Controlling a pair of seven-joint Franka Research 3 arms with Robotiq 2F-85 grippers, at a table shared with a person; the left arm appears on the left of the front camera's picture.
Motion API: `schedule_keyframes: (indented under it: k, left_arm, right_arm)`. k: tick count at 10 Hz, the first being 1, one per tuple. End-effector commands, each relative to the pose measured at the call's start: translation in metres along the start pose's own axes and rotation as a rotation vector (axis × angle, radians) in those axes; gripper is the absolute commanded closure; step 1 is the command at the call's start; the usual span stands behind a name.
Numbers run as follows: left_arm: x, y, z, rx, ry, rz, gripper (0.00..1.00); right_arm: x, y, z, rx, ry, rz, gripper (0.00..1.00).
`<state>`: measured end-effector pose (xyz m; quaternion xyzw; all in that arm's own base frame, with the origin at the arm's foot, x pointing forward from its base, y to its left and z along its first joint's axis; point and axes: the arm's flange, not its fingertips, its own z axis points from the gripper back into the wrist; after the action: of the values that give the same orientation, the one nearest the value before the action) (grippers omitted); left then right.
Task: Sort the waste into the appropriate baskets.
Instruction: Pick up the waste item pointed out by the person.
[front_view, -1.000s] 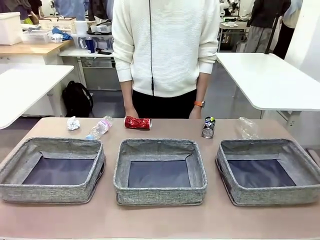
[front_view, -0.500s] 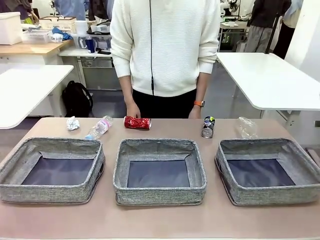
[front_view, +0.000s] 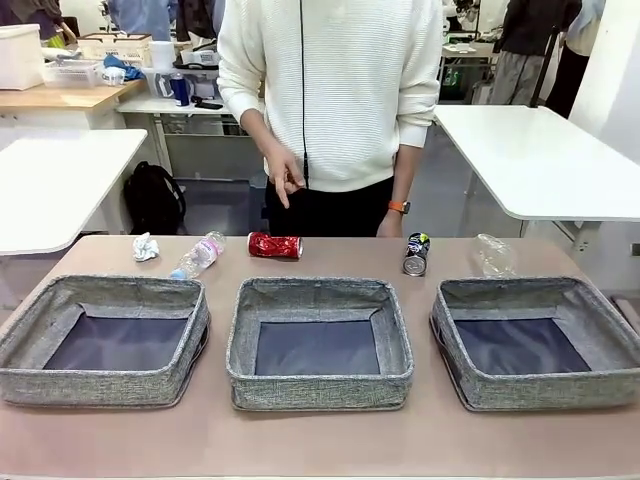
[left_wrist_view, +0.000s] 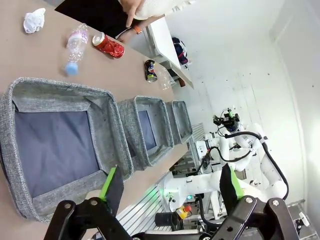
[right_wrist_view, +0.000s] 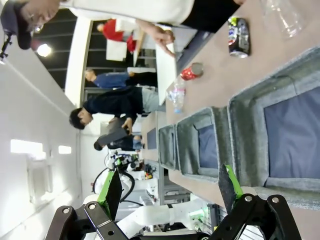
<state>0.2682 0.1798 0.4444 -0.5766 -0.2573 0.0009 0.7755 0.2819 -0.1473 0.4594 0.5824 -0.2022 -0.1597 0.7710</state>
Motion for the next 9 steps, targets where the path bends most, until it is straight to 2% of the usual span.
schedule_keyframes:
  k: [1, 9]
  left_arm:
    - [0.0012, -0.0007, -0.0008, -0.020, -0.011, -0.026, 0.00]
    - [0.0012, -0.0007, -0.0008, -0.020, -0.011, -0.026, 0.00]
  right_arm:
    - [0.0028, 0.0037, -0.0001, 0.020, -0.006, 0.000, 0.00]
    - [0.0028, 0.0037, -0.0001, 0.020, -0.006, 0.000, 0.00]
